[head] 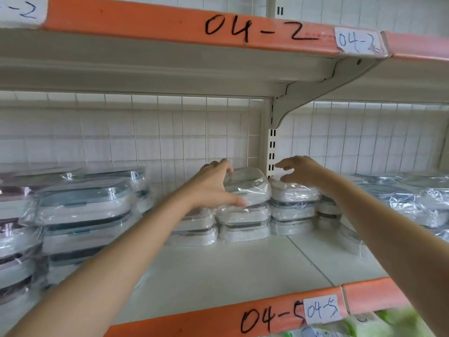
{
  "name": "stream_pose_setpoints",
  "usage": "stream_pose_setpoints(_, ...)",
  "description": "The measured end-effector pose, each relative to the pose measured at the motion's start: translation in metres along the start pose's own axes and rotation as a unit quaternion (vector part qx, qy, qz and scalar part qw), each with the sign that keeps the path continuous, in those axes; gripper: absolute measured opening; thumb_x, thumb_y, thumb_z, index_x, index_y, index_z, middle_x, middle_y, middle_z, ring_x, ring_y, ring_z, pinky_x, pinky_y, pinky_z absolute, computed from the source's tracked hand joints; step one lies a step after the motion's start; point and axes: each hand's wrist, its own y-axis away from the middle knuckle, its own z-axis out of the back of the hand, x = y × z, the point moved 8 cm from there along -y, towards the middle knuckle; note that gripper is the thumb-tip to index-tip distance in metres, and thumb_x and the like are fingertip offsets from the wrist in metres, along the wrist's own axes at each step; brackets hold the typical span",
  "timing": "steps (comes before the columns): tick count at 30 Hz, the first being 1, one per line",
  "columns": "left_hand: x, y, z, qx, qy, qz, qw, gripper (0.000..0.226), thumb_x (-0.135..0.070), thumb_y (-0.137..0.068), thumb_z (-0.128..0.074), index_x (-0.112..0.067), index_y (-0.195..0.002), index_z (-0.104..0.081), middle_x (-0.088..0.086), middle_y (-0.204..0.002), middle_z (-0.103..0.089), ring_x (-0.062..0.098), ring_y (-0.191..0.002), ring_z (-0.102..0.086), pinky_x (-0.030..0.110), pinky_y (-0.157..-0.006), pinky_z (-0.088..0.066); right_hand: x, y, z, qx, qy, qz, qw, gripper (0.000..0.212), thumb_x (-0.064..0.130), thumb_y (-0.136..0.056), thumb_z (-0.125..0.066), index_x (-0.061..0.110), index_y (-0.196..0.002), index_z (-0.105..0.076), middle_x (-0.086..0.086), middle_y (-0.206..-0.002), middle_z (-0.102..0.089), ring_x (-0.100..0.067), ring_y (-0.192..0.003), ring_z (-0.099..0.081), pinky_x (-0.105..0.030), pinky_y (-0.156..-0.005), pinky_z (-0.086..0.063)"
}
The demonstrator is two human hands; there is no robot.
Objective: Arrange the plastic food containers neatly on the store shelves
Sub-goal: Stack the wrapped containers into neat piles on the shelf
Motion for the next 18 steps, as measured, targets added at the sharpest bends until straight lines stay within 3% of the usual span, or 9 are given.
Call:
stream_pose_setpoints(5, 0.008, -0.053, -0.026, -0.014, -0.047, 0.044, 0.998, 0.071, -0.047, -0.070, -0.077, -0.017, -0.121, -0.038, 0.005, -0.123, -0.046, 0.020, -0.112, -0.042, 0.039, -0.092, -0.043, -0.044, 0.018, -0.007, 0.024, 0.033, -0.063, 0.997, 0.066, 0.018, -0.085, -0.067, 0.017, -0.143, -0.036, -0.005, -0.145, -0.042, -0.023, -0.131, -0.040, -0.031, -0.106, -0.032)
stream_pose_setpoints(8, 0.016, -0.065, -0.053, 0.015, -0.039, 0.054, 0.998, 0.068, -0.046, -0.071, -0.077, -0.015, -0.119, -0.041, 0.006, -0.122, -0.049, 0.021, -0.111, -0.045, 0.036, -0.090, -0.043, -0.052, 0.020, -0.024, 0.043, 0.054, -0.055, 0.996, 0.073, 0.027, -0.083, -0.069, 0.019, -0.146, -0.031, -0.001, -0.148, -0.037, -0.022, -0.133, -0.035, -0.035, -0.109, -0.030)
stream_pose_setpoints(12, 0.022, -0.069, -0.070, 0.042, -0.040, 0.037, 0.998, 0.067, -0.049, -0.073, -0.075, -0.017, -0.122, -0.042, 0.004, -0.127, -0.049, 0.019, -0.113, -0.045, 0.032, -0.089, -0.041, -0.054, 0.014, -0.035, 0.017, 0.086, -0.049, 0.995, 0.070, 0.034, -0.081, -0.068, 0.022, -0.142, -0.036, 0.003, -0.145, -0.039, -0.021, -0.130, -0.035, -0.044, -0.110, -0.028)
stream_pose_setpoints(18, 0.020, -0.067, -0.073, 0.055, -0.109, 0.039, 0.992, 0.080, -0.059, -0.070, -0.072, -0.019, -0.132, -0.038, 0.006, -0.132, -0.035, 0.027, -0.121, -0.036, 0.041, -0.098, -0.042, -0.053, 0.014, -0.038, 0.010, 0.094, -0.053, 0.994, 0.074, 0.037, -0.076, -0.072, 0.024, -0.140, -0.036, 0.004, -0.140, -0.040, -0.020, -0.129, -0.033, -0.049, -0.108, -0.027)
